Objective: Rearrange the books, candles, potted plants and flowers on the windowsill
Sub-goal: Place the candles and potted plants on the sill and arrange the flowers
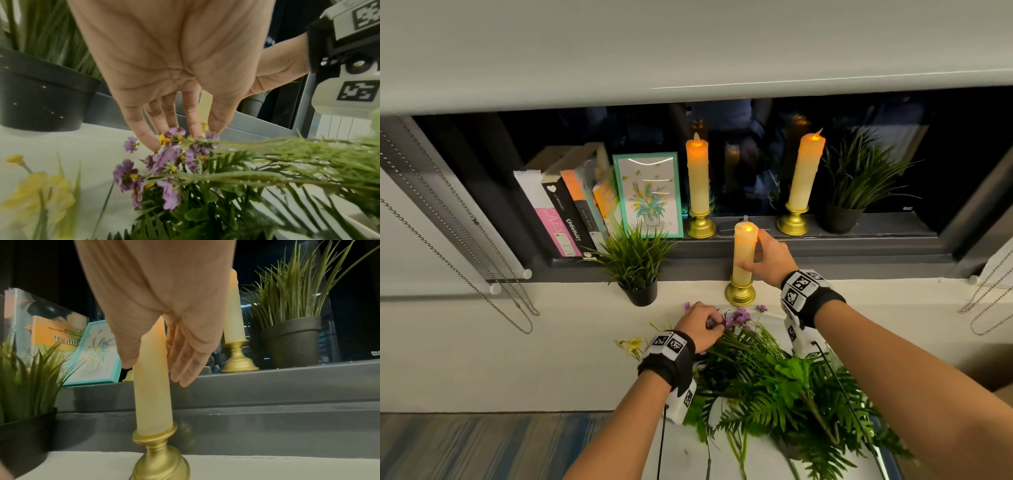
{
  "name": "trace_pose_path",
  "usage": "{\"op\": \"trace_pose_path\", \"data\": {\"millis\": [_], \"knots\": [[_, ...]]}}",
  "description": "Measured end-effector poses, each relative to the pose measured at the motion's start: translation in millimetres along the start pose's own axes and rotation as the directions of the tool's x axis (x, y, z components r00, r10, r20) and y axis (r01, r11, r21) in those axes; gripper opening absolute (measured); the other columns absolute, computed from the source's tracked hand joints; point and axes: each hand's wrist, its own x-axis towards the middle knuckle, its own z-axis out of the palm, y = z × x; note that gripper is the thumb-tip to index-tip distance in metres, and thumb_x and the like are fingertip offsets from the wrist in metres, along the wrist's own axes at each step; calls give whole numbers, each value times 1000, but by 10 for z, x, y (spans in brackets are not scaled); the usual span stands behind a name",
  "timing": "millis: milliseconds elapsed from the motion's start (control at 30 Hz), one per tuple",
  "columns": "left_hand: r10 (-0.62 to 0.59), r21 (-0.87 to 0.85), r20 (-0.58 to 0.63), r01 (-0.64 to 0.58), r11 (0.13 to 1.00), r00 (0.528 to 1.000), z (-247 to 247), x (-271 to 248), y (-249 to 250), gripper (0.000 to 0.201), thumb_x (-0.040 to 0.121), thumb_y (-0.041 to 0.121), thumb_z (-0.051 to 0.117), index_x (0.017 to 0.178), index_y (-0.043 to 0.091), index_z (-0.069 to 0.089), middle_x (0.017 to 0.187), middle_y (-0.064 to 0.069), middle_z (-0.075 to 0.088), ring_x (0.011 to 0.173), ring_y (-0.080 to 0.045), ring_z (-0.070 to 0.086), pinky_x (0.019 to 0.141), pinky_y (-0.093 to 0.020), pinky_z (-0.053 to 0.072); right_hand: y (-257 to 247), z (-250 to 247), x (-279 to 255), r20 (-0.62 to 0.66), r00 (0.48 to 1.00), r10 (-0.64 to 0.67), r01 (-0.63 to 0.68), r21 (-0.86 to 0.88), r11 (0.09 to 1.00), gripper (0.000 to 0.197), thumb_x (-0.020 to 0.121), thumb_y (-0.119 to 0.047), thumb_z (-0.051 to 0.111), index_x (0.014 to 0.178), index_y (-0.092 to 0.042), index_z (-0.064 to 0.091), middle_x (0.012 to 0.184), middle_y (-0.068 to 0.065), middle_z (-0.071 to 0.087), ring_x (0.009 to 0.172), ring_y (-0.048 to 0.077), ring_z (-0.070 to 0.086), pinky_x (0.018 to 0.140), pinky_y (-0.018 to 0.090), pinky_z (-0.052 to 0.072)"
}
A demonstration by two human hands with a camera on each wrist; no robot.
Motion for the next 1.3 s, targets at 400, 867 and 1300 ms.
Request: {"op": "trace_pose_path", "data": {"millis": [400,867,1300], "knots": [[90,53,-41,-88,995,995,-162,-348,154,18,88,24,61,103,16,64,118,-3,51,105,-17,53,97,-28,43,-15,-160,-325,-15,994,106,-106,-4,994,52,76,-25,76,118,-17,46,103,2,61,103,23,58,90,41,51],[276,-124,98,-263,957,956,0,-1007,442,12,84,26,66,93,20,61,74,8,58,60,-7,52,62,-24,50,-18,-306,-1406,-39,998,-57,56,-33,998,11,80,-19,72,88,-15,65,74,-1,67,65,7,59,59,16,44],[118,17,189,-124,992,975,218,-1341,740,60,69,18,67,120,35,41,109,14,47,84,-10,55,75,-37,53,633,-516,-1946,224,974,12,59,-307,950,23,86,-36,65,92,-14,63,97,1,65,89,17,58,81,30,48]]}}
